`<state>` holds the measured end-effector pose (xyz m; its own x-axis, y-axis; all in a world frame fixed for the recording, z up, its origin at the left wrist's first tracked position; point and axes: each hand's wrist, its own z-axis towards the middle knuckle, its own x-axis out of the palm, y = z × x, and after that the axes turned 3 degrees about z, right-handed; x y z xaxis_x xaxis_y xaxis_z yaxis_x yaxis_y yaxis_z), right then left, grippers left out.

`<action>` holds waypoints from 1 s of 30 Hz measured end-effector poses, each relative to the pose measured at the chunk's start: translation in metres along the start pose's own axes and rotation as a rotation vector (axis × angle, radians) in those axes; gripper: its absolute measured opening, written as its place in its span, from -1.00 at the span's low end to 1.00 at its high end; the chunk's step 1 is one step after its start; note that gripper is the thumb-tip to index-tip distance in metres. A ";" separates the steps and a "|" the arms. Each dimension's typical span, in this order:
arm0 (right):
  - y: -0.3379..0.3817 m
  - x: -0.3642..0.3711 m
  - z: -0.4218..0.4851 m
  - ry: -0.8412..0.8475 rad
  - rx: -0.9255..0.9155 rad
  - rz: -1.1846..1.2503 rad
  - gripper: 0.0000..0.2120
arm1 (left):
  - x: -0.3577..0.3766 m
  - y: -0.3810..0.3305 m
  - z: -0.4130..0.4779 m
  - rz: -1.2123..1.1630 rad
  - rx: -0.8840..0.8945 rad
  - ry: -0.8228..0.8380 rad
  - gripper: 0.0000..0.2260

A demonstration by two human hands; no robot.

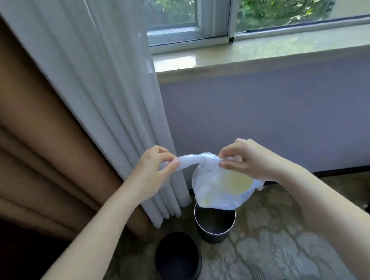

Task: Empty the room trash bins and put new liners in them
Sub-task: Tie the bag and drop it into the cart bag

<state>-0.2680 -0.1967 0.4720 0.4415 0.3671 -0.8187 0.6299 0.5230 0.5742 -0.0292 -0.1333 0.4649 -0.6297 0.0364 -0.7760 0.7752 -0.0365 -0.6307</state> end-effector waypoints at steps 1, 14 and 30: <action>0.002 -0.015 -0.006 -0.016 0.029 0.001 -0.82 | -0.006 -0.014 0.007 0.008 0.026 0.029 -0.82; -0.051 -0.139 -0.137 -0.218 0.348 0.102 -0.81 | 0.034 -0.195 0.068 0.011 0.285 0.249 -0.83; -0.249 -0.344 -0.350 -0.451 0.603 0.170 -0.89 | 0.230 -0.508 0.175 0.014 0.548 0.364 -0.83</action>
<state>-0.8006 -0.1844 0.6107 0.6997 -0.0118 -0.7143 0.7121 -0.0695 0.6987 -0.5771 -0.2812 0.6059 -0.4874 0.3641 -0.7937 0.5843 -0.5394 -0.6063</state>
